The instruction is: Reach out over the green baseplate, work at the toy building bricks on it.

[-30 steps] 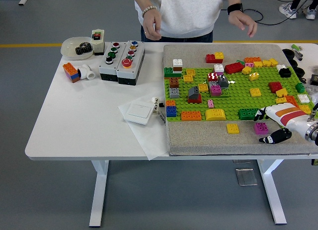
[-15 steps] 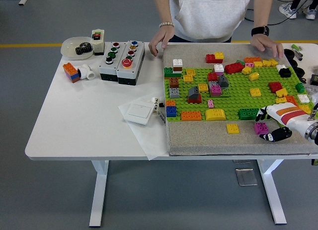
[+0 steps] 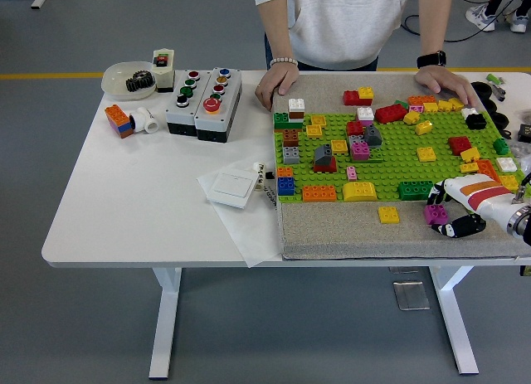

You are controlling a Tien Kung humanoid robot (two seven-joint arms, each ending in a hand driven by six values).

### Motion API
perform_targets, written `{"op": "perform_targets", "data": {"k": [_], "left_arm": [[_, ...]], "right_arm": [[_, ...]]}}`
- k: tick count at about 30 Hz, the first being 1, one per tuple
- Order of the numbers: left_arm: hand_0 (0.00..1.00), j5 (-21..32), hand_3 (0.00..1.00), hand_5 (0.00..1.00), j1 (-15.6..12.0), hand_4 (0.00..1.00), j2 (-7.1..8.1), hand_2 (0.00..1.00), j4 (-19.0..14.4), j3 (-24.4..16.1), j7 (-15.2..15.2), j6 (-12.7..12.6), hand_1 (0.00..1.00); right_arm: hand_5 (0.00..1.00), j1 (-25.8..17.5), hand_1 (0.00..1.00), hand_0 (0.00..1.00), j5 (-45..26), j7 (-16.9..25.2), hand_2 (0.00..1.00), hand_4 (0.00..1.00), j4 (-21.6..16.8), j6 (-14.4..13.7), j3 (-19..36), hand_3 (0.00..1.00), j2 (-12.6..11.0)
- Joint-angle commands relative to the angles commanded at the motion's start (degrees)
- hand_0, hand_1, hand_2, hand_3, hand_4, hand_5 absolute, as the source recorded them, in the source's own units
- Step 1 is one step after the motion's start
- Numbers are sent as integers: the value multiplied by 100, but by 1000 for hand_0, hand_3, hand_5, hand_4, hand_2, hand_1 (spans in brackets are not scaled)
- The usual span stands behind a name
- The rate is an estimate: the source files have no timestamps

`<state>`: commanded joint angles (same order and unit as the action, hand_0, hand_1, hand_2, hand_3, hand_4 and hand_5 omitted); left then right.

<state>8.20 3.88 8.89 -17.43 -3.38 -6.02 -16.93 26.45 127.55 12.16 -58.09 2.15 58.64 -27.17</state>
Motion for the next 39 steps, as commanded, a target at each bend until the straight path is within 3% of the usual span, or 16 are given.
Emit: {"op": "perform_targets", "data": {"k": [14, 29, 39], "left_arm": [[861, -52, 745, 653, -8, 737, 1, 882, 4, -29, 14, -5, 887], [861, 14, 745, 655, 11, 737, 11, 882, 3, 12, -14, -2, 887], [862, -20, 745, 655, 19, 737, 18, 882, -2, -1, -3, -6, 886]], "right_arm": [[177, -8, 501, 509, 37, 6, 524, 731, -10, -55, -17, 512, -6], [173, 82, 499, 504, 53, -45, 521, 727, -291, -22, 13, 510, -79], [160, 358, 497, 509, 38, -90, 520, 705, -253, -39, 29, 510, 46]]}}
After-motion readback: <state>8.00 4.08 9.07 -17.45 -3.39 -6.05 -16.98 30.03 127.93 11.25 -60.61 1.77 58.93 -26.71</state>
